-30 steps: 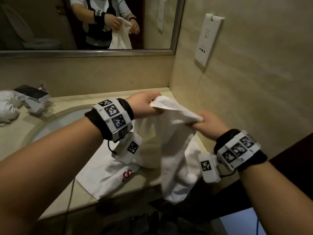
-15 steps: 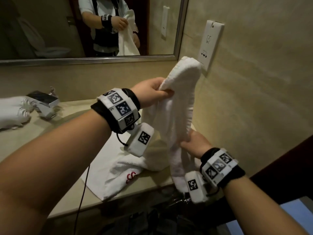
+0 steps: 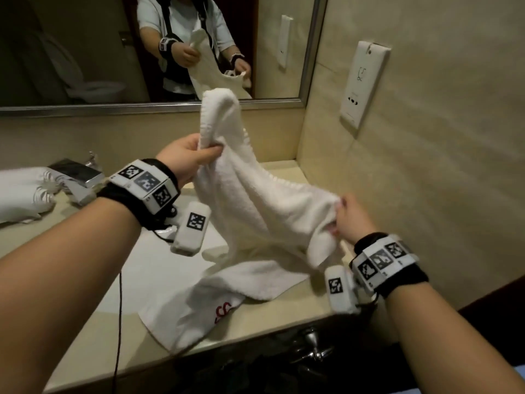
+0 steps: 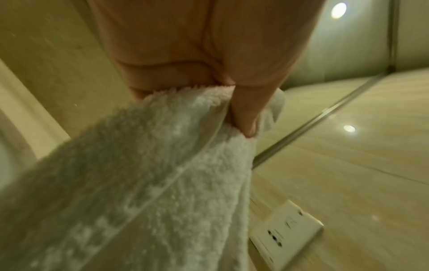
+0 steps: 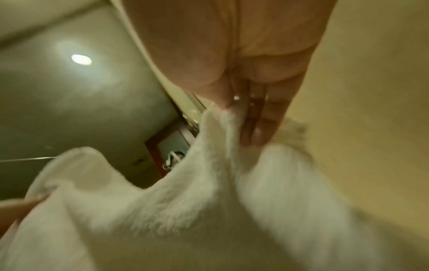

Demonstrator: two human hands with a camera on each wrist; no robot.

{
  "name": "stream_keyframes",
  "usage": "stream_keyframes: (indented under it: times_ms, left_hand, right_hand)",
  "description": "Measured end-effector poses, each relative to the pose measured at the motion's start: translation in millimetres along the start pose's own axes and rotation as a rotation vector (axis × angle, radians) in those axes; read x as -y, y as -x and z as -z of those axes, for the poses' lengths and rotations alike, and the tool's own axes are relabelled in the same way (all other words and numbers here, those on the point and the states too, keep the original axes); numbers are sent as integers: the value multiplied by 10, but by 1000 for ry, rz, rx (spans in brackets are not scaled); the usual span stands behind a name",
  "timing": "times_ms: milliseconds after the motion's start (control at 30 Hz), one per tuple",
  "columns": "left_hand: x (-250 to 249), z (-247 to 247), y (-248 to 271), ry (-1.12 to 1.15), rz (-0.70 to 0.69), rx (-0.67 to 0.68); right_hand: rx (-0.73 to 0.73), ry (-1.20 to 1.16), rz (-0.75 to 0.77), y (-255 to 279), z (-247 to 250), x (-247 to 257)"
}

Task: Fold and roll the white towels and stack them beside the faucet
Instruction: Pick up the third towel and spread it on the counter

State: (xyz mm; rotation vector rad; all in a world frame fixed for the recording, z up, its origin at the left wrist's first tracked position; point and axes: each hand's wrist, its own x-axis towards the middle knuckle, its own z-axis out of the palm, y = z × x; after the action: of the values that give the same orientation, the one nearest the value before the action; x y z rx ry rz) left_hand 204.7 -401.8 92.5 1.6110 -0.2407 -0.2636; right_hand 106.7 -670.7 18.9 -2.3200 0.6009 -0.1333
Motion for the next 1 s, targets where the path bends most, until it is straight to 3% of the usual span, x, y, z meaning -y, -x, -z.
stream_keyframes:
  times_ms: [67,133,200,300,467,733,833,900,1000]
  left_hand:
    - [63,187,-67,14,-3,-61]
    - [121,383,-124,42,14,-105]
    - [148,596,-225,59,40,-138]
    - [224,862,-489,107,63,-200]
    - [670,1097,-1196,96,151,-322]
    - [1939,1397,-2280,54,553,-409]
    - [2166,1465,-2428,-70,569,-420]
    - [2217,1517,-2450,-285,520,-356]
    - [2142,1590,-2375,-576,461,-289]
  right_hand:
    - [-337,34,166,-123,317,235]
    - [-573,5,355,-213,599,540]
    - [-706,-15,467,-375,764,851]
    - [-749,-13,509,-794,748,1194]
    - [-543,100,443,-1733,48,1294]
    - [-170,314,191,-3059,-1425,673]
    - [-19,376,83,-3249,-1677,528]
    - [60,404,35,-3260,-1739,467]
    - [78,372,14,-3124,-1660,438]
